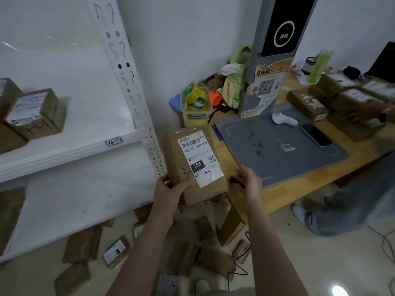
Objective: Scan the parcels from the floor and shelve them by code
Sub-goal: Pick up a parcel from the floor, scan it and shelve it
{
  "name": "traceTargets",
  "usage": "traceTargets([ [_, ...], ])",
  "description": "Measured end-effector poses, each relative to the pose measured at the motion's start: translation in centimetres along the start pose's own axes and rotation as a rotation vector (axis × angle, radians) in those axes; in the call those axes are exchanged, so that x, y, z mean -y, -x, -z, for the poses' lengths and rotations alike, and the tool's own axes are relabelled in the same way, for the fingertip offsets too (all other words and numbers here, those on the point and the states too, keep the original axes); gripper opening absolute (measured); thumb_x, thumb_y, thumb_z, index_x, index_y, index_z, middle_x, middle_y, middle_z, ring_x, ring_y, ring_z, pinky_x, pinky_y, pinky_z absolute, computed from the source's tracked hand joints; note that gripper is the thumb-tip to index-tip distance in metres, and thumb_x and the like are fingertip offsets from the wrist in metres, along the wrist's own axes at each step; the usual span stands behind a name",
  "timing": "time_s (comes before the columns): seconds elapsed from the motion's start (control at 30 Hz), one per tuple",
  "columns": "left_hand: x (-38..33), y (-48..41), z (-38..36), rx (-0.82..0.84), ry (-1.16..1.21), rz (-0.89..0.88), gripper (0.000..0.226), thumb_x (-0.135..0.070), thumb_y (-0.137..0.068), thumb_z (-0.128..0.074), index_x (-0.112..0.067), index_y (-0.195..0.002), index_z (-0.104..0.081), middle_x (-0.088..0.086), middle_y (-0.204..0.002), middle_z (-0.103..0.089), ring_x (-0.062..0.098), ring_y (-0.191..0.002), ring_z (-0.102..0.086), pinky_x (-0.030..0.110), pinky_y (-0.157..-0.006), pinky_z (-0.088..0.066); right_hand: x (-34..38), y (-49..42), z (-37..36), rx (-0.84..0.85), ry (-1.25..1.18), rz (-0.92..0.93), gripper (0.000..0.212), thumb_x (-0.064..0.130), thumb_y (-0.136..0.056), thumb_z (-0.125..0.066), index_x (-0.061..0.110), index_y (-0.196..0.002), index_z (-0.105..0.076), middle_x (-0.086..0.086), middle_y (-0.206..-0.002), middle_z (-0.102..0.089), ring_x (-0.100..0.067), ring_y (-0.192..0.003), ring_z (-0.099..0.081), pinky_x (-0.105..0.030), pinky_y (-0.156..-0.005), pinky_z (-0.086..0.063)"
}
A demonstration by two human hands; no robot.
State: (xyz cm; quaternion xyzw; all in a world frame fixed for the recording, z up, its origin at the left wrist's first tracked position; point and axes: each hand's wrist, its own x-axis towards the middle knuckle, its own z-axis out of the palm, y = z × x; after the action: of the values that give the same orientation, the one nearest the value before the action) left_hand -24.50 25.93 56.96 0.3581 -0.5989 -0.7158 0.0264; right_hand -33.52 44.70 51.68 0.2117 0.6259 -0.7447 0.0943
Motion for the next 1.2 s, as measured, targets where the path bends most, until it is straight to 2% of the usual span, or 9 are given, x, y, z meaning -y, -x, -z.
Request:
traceTargets([
  [0.1,0.8,-0.7,-0.4,-0.066,0.015,0.028,0.076,-0.021,-0.071,-0.088,-0.015,-0.135,-0.047,0.005,-0.123,-0.063,0.028,-0.108,-0.064,0.053,-0.097,-0.054,-1.5,-2.8,2.3,-0.18,0.166,-0.022,0.008,0.03,-0.094,-0.064,0.023,-0.098,-0.063,0.008,-0.097,-0.061,-0.018,-0.099,-0.058,-0.036,-0.094,-0.045],
  [0.23,1.1,-1.3,-0.8,-0.095,0.003,0.046,0.072,-0.019,-0.074,-0.087,-0.015,-0.132,-0.046,0.001,-0.116,-0.062,0.023,-0.102,-0.063,0.047,-0.092,-0.055,-4.3,-6.4,4.1,-0.214,0.503,-0.073,0.048,0.029,-0.088,-0.07,0.009,-0.13,-0.06,-0.007,-0.116,-0.065,-0.028,-0.107,-0.061,-0.04,-0.089,-0.051],
  [0.37,1.0,-1.6,-1.1,-0.104,-0.006,0.069,0.07,-0.019,-0.075,-0.086,-0.016,-0.132,-0.046,0.003,-0.118,-0.061,0.022,-0.099,-0.064,0.038,-0.076,-0.056,-5.9,-8.0,4.6,-0.15,0.666,-0.083,0.035,0.021,-0.085,-0.071,0.005,-0.116,-0.064,-0.011,-0.094,-0.063,-0.027,-0.084,-0.059,-0.035,-0.069,-0.045],
  [0.6,0.9,-1.8,-1.1,-0.105,-0.03,0.067,0.068,-0.016,-0.075,-0.085,-0.015,-0.131,-0.046,-0.002,-0.107,-0.062,0.021,-0.095,-0.065,0.037,-0.069,-0.056,-7.7,-9.1,4.3,-0.125,0.798,-0.113,0.02,0.013,-0.085,-0.06,0.009,-0.105,-0.06,-0.013,-0.092,-0.062,-0.032,-0.084,-0.059,-0.036,-0.067,-0.044],
  [0.7,1.0,-2.0,-0.7,-0.118,-0.04,0.075,0.068,-0.018,-0.074,-0.086,-0.016,-0.129,-0.046,-0.003,-0.105,-0.062,0.024,-0.098,-0.065,0.044,-0.08,-0.058,-7.7,-9.2,4.4,-0.116,0.769,-0.11,0.014,0.011,-0.086,-0.057,0.01,-0.1,-0.061,-0.012,-0.087,-0.062,-0.031,-0.079,-0.059,-0.036,-0.066,-0.043],
  [0.83,1.1,-2.3,0.1,-0.129,-0.028,0.075,0.063,-0.016,-0.076,-0.085,-0.018,-0.124,-0.045,-0.003,-0.102,-0.061,0.022,-0.093,-0.065,0.041,-0.074,-0.058,-6.8,-7.9,4.0,-0.132,0.681,-0.066,0.018,0.009,-0.088,-0.055,0.011,-0.103,-0.064,-0.012,-0.087,-0.064,-0.032,-0.083,-0.062,-0.04,-0.07,-0.05],
  [0.97,1.8,-2.6,0.9,-0.145,-0.034,0.08,0.069,-0.018,-0.073,-0.087,-0.018,-0.129,-0.046,0.0,-0.109,-0.062,0.027,-0.101,-0.065,0.053,-0.089,-0.057,-3.8,-4.6,2.5,-0.141,0.526,0.062,0.025,0.004,-0.087,-0.06,0.015,-0.109,-0.064,-0.001,-0.081,-0.061,-0.021,-0.076,-0.06,-0.034,-0.069,-0.049],
  [1.1,2.6,-2.2,1.2,-0.158,-0.022,0.059,0.073,-0.018,-0.074,-0.087,-0.017,-0.134,-0.045,0.007,-0.121,-0.062,0.03,-0.106,-0.065,0.054,-0.094,-0.055,-0.9,-0.5,0.2,-0.036,0.435,0.181,0.026,0.009,-0.087,-0.068,0.026,-0.106,-0.061,0.006,-0.089,-0.065,-0.019,-0.084,-0.063,-0.041,-0.076,-0.054],
  [1.2,2.6,-1.7,1.5,-0.157,-0.026,0.027,0.079,-0.018,-0.074,-0.087,-0.016,-0.138,-0.042,0.008,-0.127,-0.06,0.031,-0.109,-0.064,0.054,-0.094,-0.055,0.8,2.7,-1.7,0.121,0.382,0.268,0.027,0.01,-0.09,-0.067,0.035,-0.097,-0.059,0.012,-0.091,-0.065,-0.008,-0.085,-0.062,-0.03,-0.075,-0.049],
])
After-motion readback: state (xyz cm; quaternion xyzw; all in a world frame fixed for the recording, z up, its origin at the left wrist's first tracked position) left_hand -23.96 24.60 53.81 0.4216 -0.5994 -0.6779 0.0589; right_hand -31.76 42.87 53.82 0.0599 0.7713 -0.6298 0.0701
